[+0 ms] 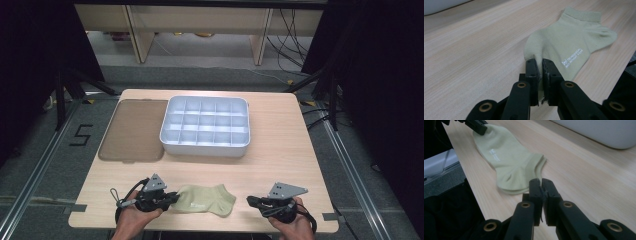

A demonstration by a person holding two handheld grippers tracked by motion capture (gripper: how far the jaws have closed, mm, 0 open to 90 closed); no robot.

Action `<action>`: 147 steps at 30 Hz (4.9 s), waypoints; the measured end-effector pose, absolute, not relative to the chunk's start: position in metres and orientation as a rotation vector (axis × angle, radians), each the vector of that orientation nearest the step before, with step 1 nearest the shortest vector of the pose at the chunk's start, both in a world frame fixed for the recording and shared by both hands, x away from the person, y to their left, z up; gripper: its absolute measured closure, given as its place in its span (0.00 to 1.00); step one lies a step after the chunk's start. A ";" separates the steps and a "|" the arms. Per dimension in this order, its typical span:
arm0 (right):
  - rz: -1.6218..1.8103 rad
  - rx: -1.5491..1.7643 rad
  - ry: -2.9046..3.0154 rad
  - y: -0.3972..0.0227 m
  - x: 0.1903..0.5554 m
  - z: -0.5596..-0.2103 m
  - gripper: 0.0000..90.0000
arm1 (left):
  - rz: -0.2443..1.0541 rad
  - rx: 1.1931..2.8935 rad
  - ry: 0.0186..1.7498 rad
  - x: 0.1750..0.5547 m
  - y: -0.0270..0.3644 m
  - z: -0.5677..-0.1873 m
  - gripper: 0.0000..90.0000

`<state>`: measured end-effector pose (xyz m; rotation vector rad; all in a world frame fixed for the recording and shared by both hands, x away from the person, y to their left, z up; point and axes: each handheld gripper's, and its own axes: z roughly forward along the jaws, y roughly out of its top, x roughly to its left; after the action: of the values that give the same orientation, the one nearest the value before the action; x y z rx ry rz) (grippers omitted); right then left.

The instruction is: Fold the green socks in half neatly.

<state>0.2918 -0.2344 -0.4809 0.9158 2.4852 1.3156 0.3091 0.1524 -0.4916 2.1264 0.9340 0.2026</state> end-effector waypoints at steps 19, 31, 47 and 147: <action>1.267 0.701 2.677 -0.146 0.321 -0.493 1.00 | 0.178 2.149 0.947 0.311 0.163 -0.480 0.92; 1.214 0.609 2.791 -0.099 0.329 -0.506 1.00 | 0.172 2.138 0.938 0.314 0.167 -0.472 0.92; 1.226 0.601 2.754 -0.097 0.341 -0.503 1.00 | 0.162 2.095 0.916 0.313 0.158 -0.459 0.92; 1.288 0.819 2.584 -0.198 0.342 -0.476 0.97 | 0.058 2.042 0.823 0.337 0.087 -0.454 0.77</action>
<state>0.3420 -0.1984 -0.4764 0.8188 2.5837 1.2878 0.3370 0.0869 -0.4535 2.0422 0.8232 0.0579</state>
